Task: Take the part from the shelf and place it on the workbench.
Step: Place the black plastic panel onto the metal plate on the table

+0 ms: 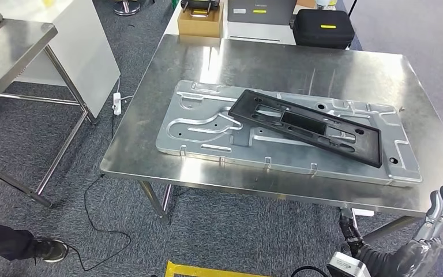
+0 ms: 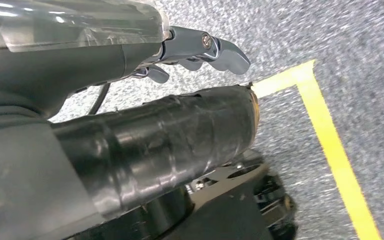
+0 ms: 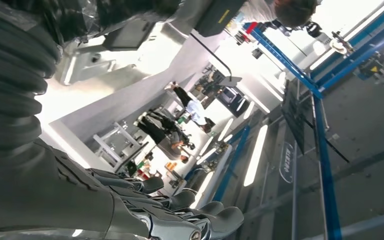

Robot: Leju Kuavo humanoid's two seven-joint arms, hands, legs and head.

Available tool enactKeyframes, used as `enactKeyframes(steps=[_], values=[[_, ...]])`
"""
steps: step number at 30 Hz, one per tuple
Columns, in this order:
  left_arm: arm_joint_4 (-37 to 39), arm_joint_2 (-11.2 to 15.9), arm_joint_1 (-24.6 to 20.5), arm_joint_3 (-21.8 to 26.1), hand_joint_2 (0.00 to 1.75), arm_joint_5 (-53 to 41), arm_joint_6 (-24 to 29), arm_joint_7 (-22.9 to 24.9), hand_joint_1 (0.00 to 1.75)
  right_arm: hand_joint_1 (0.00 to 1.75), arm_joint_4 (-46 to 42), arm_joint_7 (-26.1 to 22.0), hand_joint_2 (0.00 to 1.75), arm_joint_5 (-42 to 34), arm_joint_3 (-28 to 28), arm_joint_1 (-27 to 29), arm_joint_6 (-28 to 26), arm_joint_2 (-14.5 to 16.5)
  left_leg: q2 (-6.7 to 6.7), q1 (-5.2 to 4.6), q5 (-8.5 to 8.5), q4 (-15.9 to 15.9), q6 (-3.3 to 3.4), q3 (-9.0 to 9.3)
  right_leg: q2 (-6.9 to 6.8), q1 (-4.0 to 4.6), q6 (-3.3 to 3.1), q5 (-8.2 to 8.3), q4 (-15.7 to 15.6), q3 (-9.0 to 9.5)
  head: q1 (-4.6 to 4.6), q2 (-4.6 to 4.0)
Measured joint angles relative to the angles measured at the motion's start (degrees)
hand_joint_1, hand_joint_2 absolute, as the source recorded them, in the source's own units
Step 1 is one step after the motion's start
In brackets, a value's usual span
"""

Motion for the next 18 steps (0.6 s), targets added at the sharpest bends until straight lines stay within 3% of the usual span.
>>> enactKeyframes(steps=[1,2,4,6,9,11,14,15,16,17,18], values=[[0.0,0.0,0.05,0.0,0.0,0.0,0.0,0.03,0.0,0.0,0.02,0.0,0.0,-0.07,0.0,0.12,0.0,0.05,0.01,-0.05,0.24,0.2,-0.05,-0.51,0.0,0.0,0.0,0.43,0.15,0.67,0.0,0.0],[0.0,0.0,0.07,0.0,0.0,0.0,0.0,0.04,0.0,0.0,0.04,-0.01,0.0,-0.11,0.0,0.19,0.0,0.1,0.01,-0.07,0.4,0.43,-0.11,-0.95,-0.01,0.0,-0.08,1.75,-1.91,2.43,0.01,0.0],[0.0,0.0,0.06,0.0,0.0,0.01,0.0,0.05,0.0,0.0,0.05,-0.13,0.87,-0.18,0.0,0.21,-0.01,0.18,-0.02,-0.15,0.61,1.05,-0.31,-1.68,0.01,0.1,-0.52,4.46,-9.84,7.74,0.01,0.0],[0.0,0.0,0.04,0.01,0.0,0.03,0.01,0.05,0.0,0.0,0.04,-0.25,1.75,-0.22,-0.01,0.24,-0.01,0.28,-0.07,-0.3,0.91,1.47,-0.81,-2.13,0.05,0.39,-1.03,5.39,-15.05,10.67,-0.01,0.0],[0.0,0.01,0.03,0.04,0.0,0.11,0.04,-0.02,0.0,0.0,0.03,-0.26,1.75,-0.31,-0.05,0.29,-0.01,0.45,-0.14,-0.35,1.41,1.66,-1.92,-2.57,-0.01,0.43,-1.85,5.97,-16.06,10.27,-0.02,0.0],[0.0,0.03,0.05,0.08,0.0,0.14,0.12,-0.09,0.0,0.0,0.03,-0.26,1.75,-0.33,-0.06,0.28,0.0,0.64,-0.3,-0.28,-0.66,3.61,-2.56,-3.55,-0.14,0.09,-2.71,6.87,-16.44,9.56,-0.1,0.0],[0.0,0.05,0.09,0.14,0.0,0.15,0.18,-0.1,0.0,0.0,0.02,-0.26,0.44,-0.34,-0.08,0.35,0.0,0.86,-0.39,0.06,-7.6,13.29,-3.35,-6.81,-0.29,0.06,-3.26,8.16,-16.47,7.9,-0.24,0.0],[0.0,0.05,0.11,0.16,0.0,0.14,0.18,-0.09,0.0,0.0,0.02,-0.27,0.0,-0.35,-0.09,0.37,0.0,0.92,-0.39,0.12,-8.72,16.05,-3.52,-7.38,-0.32,0.09,-3.23,8.55,-16.39,7.32,-0.24,0.0],[0.0,0.06,0.12,0.17,0.0,0.14,0.18,-0.08,0.0,0.0,0.03,-0.28,0.0,-0.35,-0.09,0.38,0.0,0.98,-0.39,0.14,-8.58,16.97,-3.6,-7.07,-0.34,0.1,-3.16,8.9,-16.27,6.77,-0.24,0.0],[0.0,0.07,0.12,0.19,0.0,0.13,0.19,-0.07,0.0,0.0,0.03,-0.31,0.0,-0.35,-0.09,0.38,0.0,1.05,-0.39,0.15,-7.39,15.68,-3.59,-5.66,-0.34,0.1,-3.07,9.2,-16.08,6.25,-0.24,0.0],[0.0,0.07,0.11,0.19,0.0,0.11,0.19,-0.06,0.0,0.0,0.03,-0.33,0.0,-0.34,-0.09,0.39,0.0,1.09,-0.39,0.16,-5.68,12.32,-3.48,-3.25,-0.32,0.1,-2.93,9.43,-15.86,5.82,-0.24,0.0]])
